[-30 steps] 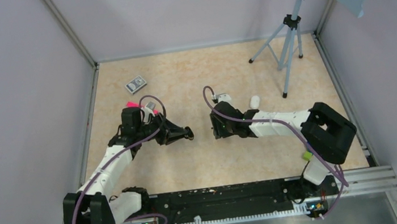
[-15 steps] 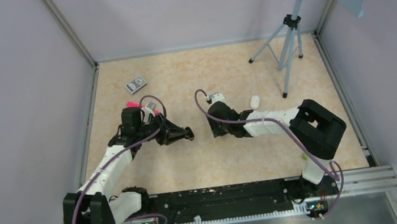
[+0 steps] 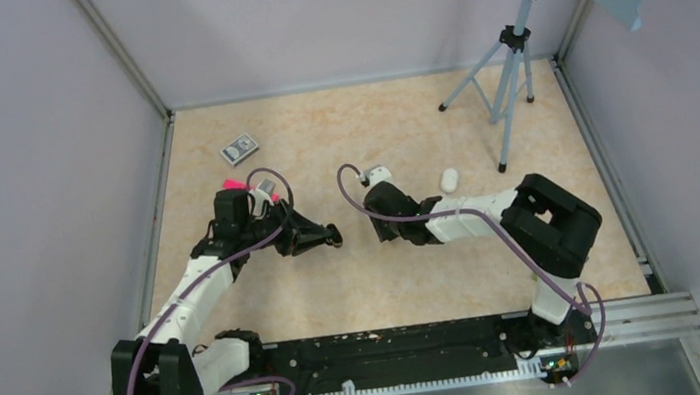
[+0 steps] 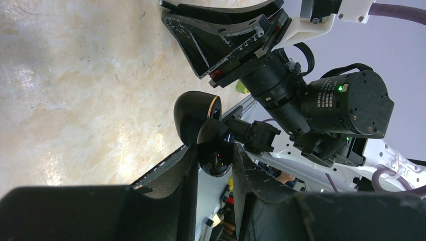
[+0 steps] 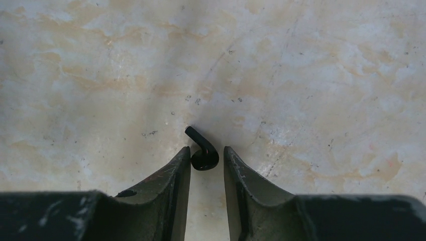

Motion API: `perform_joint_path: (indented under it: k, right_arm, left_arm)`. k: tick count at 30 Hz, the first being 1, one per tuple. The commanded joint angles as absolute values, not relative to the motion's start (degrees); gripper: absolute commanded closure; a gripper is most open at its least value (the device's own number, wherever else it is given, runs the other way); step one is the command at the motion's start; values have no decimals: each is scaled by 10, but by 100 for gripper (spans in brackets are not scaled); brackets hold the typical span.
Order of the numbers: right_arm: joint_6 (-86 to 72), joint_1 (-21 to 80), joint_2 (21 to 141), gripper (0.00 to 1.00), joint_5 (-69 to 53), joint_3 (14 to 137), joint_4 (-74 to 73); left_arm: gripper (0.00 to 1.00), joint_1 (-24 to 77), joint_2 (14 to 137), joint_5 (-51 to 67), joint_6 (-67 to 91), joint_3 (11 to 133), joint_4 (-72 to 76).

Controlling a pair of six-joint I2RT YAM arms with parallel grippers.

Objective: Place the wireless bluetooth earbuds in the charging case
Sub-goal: Pick up the right earbud from the center of the board.

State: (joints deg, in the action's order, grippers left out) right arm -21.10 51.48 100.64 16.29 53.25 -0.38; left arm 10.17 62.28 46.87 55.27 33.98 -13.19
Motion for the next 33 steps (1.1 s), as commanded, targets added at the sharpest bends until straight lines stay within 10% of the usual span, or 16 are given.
perform_joint_path:
  k: [1,20,22,26,33]
  right_arm:
    - [-205,522,1007,72,171,529,11]
    - [-157,521,794,87,46,469,-216]
    - [-140,520,780,82,32,464,-225]
    - [-151,518,777,36,113,467,-235]
    - [-273,494,738,44,160,481,-269]
  left_arm:
    - [100,98,621,479,543,354,-117]
    - [100,99,640,480,533,353,-104]
    - [100,99,643,480,533,352,-101]
    - [100,99,647,482,533,357,-97]
    - [100,100,637,466,508,379,-129]
